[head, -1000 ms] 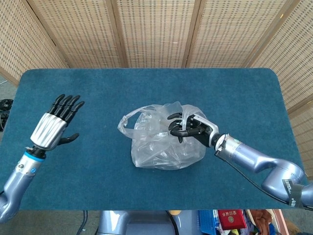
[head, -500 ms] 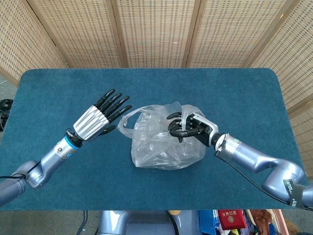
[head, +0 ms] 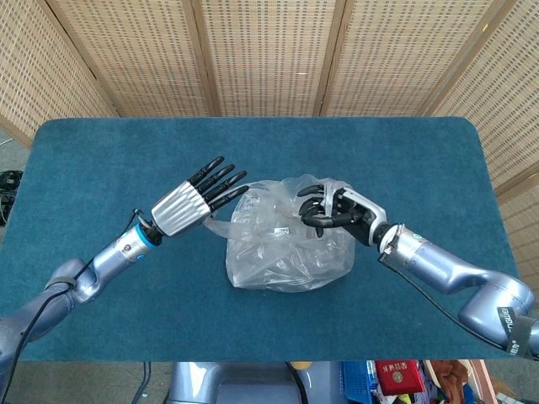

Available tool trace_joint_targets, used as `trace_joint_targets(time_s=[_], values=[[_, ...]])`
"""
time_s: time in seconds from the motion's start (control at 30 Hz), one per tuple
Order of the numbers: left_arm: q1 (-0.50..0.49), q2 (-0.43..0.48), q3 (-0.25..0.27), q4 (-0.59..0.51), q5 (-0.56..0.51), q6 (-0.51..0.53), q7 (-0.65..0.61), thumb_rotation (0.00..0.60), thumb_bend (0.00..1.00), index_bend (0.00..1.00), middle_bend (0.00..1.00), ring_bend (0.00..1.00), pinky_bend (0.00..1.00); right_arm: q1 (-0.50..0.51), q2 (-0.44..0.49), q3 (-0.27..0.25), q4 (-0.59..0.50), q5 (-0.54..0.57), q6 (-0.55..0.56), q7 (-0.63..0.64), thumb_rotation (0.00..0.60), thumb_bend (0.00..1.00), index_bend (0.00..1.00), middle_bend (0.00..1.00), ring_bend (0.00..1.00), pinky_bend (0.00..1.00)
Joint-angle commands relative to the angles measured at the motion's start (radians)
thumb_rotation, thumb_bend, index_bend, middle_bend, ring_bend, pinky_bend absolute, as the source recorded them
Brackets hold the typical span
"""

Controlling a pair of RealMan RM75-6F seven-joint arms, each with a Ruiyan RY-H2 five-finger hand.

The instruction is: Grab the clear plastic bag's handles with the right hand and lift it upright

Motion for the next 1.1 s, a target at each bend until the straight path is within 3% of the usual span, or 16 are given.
trace_joint_targets(time_s=[0.03, 0.17, 0.4, 0.6, 0.9, 0.93, 1.03, 1.1], values=[[-0.023, -0.073, 0.008, 0.070, -0.020, 0.017, -0.019, 0.600, 0.24, 0.09, 0.00, 0.00, 0.00, -0.004, 0.003, 0.005, 0.000, -0.001, -0.003, 0.002, 0.600, 0.00, 0.34, 0.50, 0.42, 0.62], [-0.040, -0.137, -0.001, 0.109, -0.051, 0.019, -0.056, 0.600, 0.26, 0.09, 0.00, 0.00, 0.00, -0.012, 0.005, 0.006, -0.001, -0.006, -0.006, 0.001, 0.600, 0.00, 0.34, 0.50, 0.42, 0.62], [-0.075, -0.244, -0.015, 0.191, -0.102, 0.029, -0.118, 0.600, 0.40, 0.09, 0.00, 0.00, 0.00, -0.031, 0.005, 0.005, 0.000, -0.020, 0.003, 0.006, 0.600, 0.00, 0.34, 0.50, 0.42, 0.62], [-0.098, -0.314, -0.054, 0.238, -0.166, 0.059, -0.165, 0.600, 0.41, 0.08, 0.00, 0.00, 0.00, -0.036, 0.006, 0.001, -0.001, -0.038, 0.005, 0.016, 0.600, 0.00, 0.34, 0.50, 0.42, 0.62], [-0.147, -0.348, -0.083, 0.269, -0.228, 0.034, -0.181, 0.600, 0.41, 0.07, 0.00, 0.00, 0.00, -0.036, 0.008, -0.008, -0.017, -0.057, 0.015, 0.023, 0.600, 0.00, 0.34, 0.50, 0.42, 0.62], [-0.153, -0.350, -0.083, 0.271, -0.233, 0.022, -0.180, 0.600, 0.41, 0.09, 0.00, 0.00, 0.00, -0.036, 0.011, -0.009, -0.021, -0.060, 0.018, 0.024, 0.600, 0.00, 0.34, 0.50, 0.42, 0.62], [-0.168, -0.354, -0.081, 0.269, -0.243, -0.002, -0.185, 0.600, 0.42, 0.27, 0.00, 0.00, 0.00, -0.036, 0.021, -0.011, -0.030, -0.066, 0.022, 0.023, 0.600, 0.00, 0.34, 0.50, 0.42, 0.62], [-0.176, -0.357, -0.077, 0.269, -0.246, 0.000, -0.182, 0.600, 0.43, 0.31, 0.00, 0.00, 0.00, -0.035, 0.028, -0.014, -0.036, -0.070, 0.025, 0.023, 0.600, 0.00, 0.34, 0.50, 0.42, 0.62]])
